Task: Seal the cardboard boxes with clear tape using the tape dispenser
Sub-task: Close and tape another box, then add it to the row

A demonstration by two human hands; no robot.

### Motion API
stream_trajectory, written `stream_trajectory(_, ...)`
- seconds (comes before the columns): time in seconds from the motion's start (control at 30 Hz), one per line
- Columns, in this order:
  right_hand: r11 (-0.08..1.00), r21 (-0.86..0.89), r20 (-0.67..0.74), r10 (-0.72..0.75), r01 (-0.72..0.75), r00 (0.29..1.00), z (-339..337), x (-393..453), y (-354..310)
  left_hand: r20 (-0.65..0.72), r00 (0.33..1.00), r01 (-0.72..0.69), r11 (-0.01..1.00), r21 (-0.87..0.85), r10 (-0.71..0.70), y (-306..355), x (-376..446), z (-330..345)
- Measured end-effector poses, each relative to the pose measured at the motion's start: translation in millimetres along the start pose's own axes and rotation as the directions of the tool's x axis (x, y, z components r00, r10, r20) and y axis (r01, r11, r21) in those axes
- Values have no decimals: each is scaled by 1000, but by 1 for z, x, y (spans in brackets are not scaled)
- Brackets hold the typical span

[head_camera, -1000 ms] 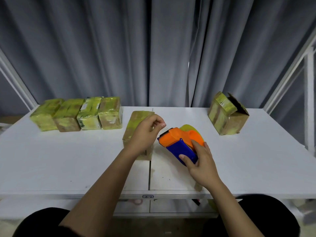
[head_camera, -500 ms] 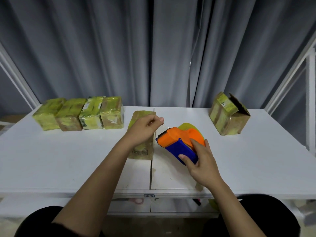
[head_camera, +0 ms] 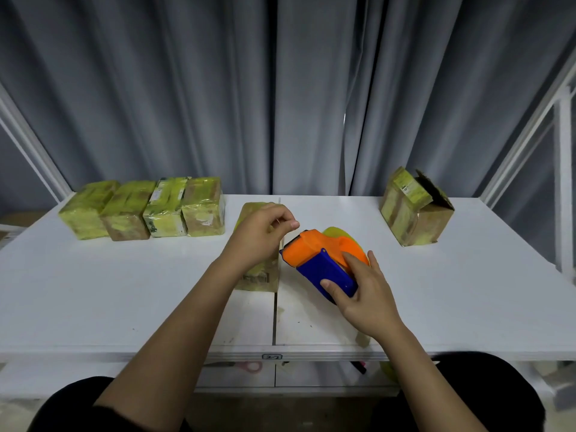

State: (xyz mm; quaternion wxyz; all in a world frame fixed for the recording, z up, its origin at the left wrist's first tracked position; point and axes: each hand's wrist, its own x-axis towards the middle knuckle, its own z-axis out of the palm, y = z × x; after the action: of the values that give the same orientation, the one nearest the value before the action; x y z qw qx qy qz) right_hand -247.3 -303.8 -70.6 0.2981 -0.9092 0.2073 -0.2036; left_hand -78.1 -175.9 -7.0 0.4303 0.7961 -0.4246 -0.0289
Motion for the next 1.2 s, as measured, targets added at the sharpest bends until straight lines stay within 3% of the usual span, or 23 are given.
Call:
stream_trajectory(0.13,997,62,22,-55,54,998,-2,-2,1,-18,997,-74,989,127,77,2,1,7)
stream_trajectory(0.3,985,171,86,-4,-11,996,-9,-1,0,48,990,-142,949,282,133,5,7,7)
stream_trajectory(0.53,960,270,205,21,-77,979,-26,11,-10,42,993,-122,946,299,115,9,14,1)
stream_trajectory(0.63,933,339,249,36,-122,968,-32,12,-11,52,997,-61,974,216,51,6,13,-4)
stream_trajectory(0.8,945,312,251,20,-100,968,-36,11,-19,176,964,198,980,23,-198,-6,3,-14)
stream_trajectory(0.87,988,149,303,-72,27,950,-39,12,-27,170,953,258,966,-28,-250,-12,-2,-18)
stream_trajectory(0.93,966,-94,351,-194,241,916,-36,13,-33,167,947,284,958,-37,-275,-17,-6,-24)
stream_trajectory(1.03,905,-215,335,-285,367,898,-29,18,-35,160,938,321,944,-76,-306,-26,-10,-32)
stream_trajectory(1.1,929,-171,247,-283,329,927,-32,23,-33,130,937,342,928,-150,-324,-32,-14,-34)
stream_trajectory(1.2,965,129,116,-245,230,963,-37,25,-33,88,934,358,896,-264,-347,-37,-16,-36)
